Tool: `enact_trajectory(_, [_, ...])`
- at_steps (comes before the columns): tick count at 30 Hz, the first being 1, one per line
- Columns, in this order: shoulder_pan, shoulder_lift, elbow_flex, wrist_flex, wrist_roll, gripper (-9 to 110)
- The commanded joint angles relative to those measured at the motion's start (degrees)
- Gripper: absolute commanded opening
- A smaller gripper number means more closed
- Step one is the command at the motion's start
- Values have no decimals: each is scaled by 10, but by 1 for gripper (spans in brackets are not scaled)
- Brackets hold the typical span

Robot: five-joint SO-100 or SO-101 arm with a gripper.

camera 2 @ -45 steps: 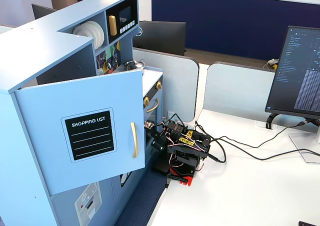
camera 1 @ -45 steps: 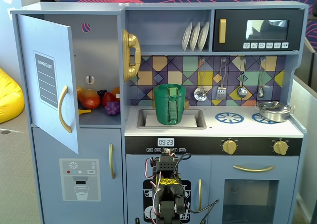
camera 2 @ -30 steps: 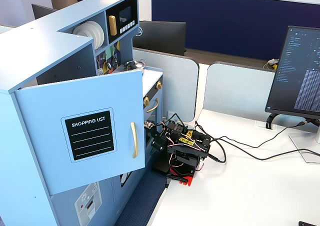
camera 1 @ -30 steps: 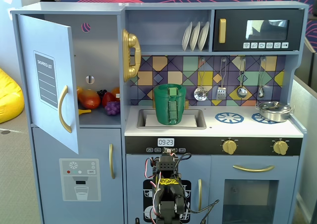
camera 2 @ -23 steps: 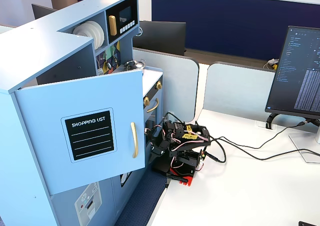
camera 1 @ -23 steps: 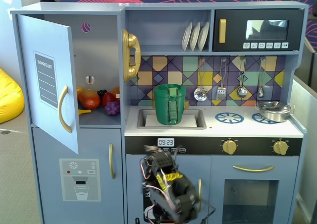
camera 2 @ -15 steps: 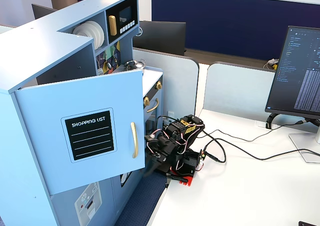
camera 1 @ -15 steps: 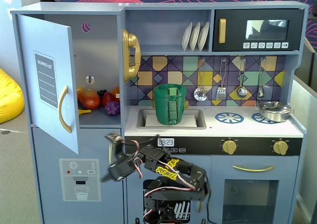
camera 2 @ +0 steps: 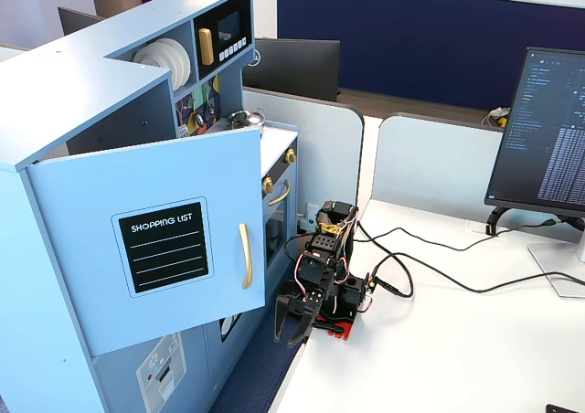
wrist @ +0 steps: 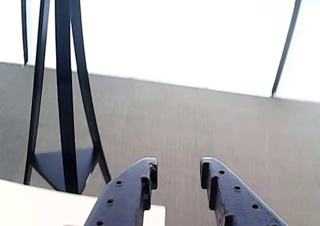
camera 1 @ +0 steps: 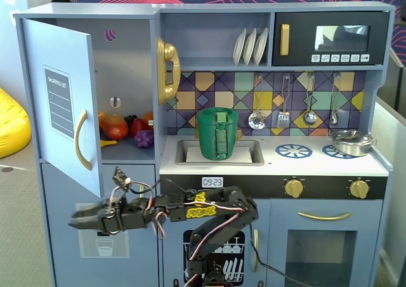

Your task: Close the left cabinet door

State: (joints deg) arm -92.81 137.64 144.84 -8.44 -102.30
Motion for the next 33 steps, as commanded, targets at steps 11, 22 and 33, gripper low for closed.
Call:
enact_trajectory(11, [12,-229,-297,-45,-45,0])
enact_trajectory(22, [70,-268,-337,-48,-50,0])
enact_trajectory(33, [240,-203,-267,-69,-32,0])
